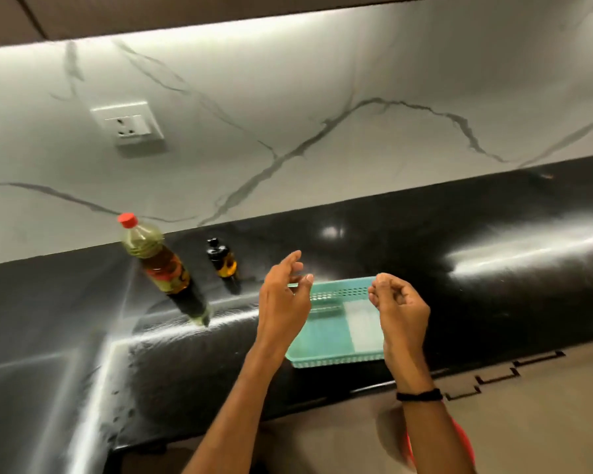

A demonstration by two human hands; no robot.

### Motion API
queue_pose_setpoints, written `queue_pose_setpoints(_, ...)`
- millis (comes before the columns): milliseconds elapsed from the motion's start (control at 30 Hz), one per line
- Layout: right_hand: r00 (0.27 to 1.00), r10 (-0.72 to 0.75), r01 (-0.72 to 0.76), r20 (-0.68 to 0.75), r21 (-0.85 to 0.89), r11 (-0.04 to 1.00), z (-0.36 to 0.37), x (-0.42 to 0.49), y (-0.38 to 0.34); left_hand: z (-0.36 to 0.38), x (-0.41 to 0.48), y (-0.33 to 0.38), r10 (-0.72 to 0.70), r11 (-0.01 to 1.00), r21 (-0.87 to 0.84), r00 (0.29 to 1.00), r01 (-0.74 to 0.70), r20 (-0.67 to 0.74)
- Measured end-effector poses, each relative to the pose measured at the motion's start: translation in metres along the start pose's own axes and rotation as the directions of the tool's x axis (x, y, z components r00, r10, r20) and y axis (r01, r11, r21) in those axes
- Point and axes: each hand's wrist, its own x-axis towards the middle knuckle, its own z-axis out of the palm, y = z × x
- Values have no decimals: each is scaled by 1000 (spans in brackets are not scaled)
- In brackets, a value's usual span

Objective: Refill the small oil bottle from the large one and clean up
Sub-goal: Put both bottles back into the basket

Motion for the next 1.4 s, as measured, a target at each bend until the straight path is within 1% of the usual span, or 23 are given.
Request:
queue_pose_setpoints(100, 993, 0, 5, 119, -43, 999, 47, -12, 6, -51, 16, -17, -40, 999, 7, 996, 41, -84)
queue_pose_setpoints(200, 966, 9, 24, 257, -126, 992, 102, -29, 12, -106, 34, -38, -75, 996, 27, 983, 80, -166)
queue_pose_setpoints(300, 922, 11, 72, 386, -200, 977, 164, -48, 15, -162, 52, -64, -135, 986, 65, 969, 151, -205)
queue_pose_setpoints(400, 865, 26, 106, 502, -233, 967, 218, -62, 16, -205, 72, -88, -192, 969, 109, 951, 223, -242)
queue_pose_setpoints(533, 791, 79, 170, 607, -342, 924, 291, -72, 28, -254, 103, -129, -290, 941, 110, 930, 320, -227)
queue_pose_setpoints(667, 717, 141, 273, 682, -462, 844, 348, -79, 32, -280, 130, -162, -359, 914, 134, 916, 384, -177)
queue_pose_setpoints(767, 656, 233, 321, 718, -545, 775, 380, -76, 41, -288, 148, -184, -389, 901, 154, 913, 405, -120)
queue_pose_setpoints(867, 628, 287, 354, 723, -595, 722, 400, -70, 53, -287, 162, -201, -393, 895, 210, 918, 394, -48)
queue_pose_setpoints(967, 610, 329, 357, 721, -621, 698, 415, -66, 59, -287, 174, -212, -380, 893, 252, 925, 372, -16)
queue_pose_setpoints(1033, 591, 347, 370, 728, -627, 685, 420, -64, 61, -287, 178, -212, -372, 901, 236, 928, 364, -10)
queue_pose_setpoints(1133, 570, 325, 402, 755, -601, 691, 427, -66, 64, -287, 183, -214, -355, 916, 205, 935, 345, 11)
queue_pose_setpoints(1200, 577, 285, 431, 765, -582, 690, 431, -68, 67, -287, 185, -212, -345, 921, 198, 938, 335, 16)
queue_pose_setpoints(1300, 622, 224, 452, 751, -577, 681, 433, -72, 73, -285, 182, -209, -333, 921, 216, 943, 325, -1)
queue_pose_setpoints(1400, 634, 174, 483, 753, -562, 671, 428, -76, 74, -283, 172, -208, -316, 924, 216, 948, 315, -29)
